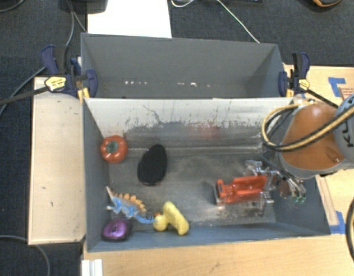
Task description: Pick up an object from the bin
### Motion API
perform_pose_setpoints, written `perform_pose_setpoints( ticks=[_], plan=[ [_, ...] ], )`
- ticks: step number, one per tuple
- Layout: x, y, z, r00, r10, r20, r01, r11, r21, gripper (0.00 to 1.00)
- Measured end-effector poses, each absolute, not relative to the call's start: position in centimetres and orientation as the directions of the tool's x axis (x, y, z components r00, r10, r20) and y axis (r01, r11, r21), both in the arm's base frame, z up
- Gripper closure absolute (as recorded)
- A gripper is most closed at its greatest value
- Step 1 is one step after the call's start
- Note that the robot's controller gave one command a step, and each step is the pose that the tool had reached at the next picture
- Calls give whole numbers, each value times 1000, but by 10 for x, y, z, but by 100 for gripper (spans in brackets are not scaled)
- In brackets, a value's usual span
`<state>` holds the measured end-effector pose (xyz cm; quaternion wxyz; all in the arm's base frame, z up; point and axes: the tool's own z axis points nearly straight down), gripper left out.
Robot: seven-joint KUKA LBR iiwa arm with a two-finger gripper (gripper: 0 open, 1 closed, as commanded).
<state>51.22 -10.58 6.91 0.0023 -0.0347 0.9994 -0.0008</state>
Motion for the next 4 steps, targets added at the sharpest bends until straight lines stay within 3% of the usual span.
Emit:
perform_pose_setpoints(
  ticks=[4],
  plan=[
    [512,-106,69,-997,-74,-5,-74,997,-2,100]
  ],
)
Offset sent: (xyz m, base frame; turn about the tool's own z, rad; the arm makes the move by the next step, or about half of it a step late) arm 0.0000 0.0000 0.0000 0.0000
